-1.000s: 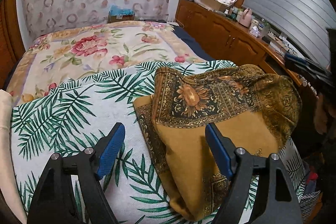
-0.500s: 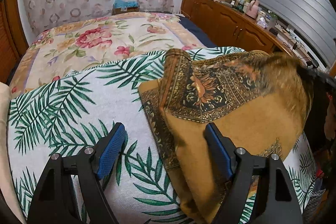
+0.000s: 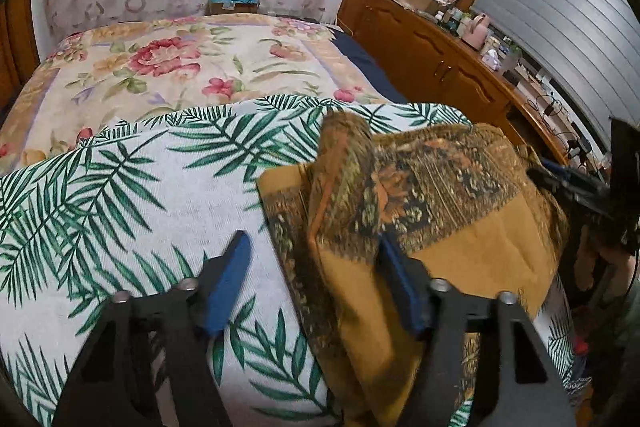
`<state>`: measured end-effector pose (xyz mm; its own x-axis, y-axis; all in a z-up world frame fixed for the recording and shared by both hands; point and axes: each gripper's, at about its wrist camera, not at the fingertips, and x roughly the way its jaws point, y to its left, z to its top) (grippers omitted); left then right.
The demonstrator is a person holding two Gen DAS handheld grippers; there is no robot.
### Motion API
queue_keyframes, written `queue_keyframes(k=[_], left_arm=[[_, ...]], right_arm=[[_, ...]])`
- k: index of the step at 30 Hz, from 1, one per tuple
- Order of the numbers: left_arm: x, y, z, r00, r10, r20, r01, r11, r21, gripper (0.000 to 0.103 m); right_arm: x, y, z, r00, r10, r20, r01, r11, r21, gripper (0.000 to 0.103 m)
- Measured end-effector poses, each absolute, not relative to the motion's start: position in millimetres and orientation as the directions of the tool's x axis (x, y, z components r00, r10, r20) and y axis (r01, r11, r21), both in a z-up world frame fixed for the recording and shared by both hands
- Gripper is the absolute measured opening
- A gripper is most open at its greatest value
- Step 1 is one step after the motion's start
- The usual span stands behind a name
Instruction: Fold small clothes
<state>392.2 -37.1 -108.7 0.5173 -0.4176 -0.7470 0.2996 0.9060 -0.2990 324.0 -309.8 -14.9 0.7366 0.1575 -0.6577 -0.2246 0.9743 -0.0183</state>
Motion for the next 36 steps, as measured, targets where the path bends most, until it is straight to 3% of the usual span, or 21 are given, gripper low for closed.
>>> queue_keyframes(k=[3,9,20,23,28,31,36], left_arm=[[399.7,-38.7,-109.1,0.507,-0.436,-0.743,0.299,0.898,-0.323,0.051],[405.4,-43.3,-109.6,0.508,-0.440,-0.740,0.305,0.896,-0.323,0.039],[405.5,-45.9,-109.6,0.512,-0.421,-0.749,0.316,0.903,-0.292,0.039],[404.4,-46.7,-111.4,0.490,-0.473,-0.732,0.333,0.878,-0.344,0.012],[391.0,-54.0,-98.6,0.537,-0.469,-0.701,0.349,0.880,-0.321,0.008],[378.0,-50.6,-82.3,0.569,-0.491,-0.659,0.366,0.870,-0.331,0.008],[344.4,-38.3,-50.5,0.616,-0.528,-0.584,0.398,0.849,-0.348,0.008]], right_arm=[[325.3,-307.7,-12.7,0.719,0.183,-0.671,-0.220,0.975,0.030,0.061],[328.5,-302.2,-19.5,0.673,0.241,-0.699,-0.240,0.966,0.102,0.062],[333.0,-308.8,-22.6,0.650,0.301,-0.698,-0.242,0.952,0.185,0.065],[332.6,-308.6,-26.5,0.652,0.314,-0.690,-0.256,0.948,0.189,0.066],[333.0,-308.6,-34.7,0.615,0.393,-0.683,-0.307,0.918,0.252,0.029],[326.6,-309.2,-29.0,0.626,0.394,-0.673,-0.323,0.916,0.237,0.020],[305.2,-299.2,-4.3,0.694,0.386,-0.608,-0.353,0.918,0.181,0.018]])
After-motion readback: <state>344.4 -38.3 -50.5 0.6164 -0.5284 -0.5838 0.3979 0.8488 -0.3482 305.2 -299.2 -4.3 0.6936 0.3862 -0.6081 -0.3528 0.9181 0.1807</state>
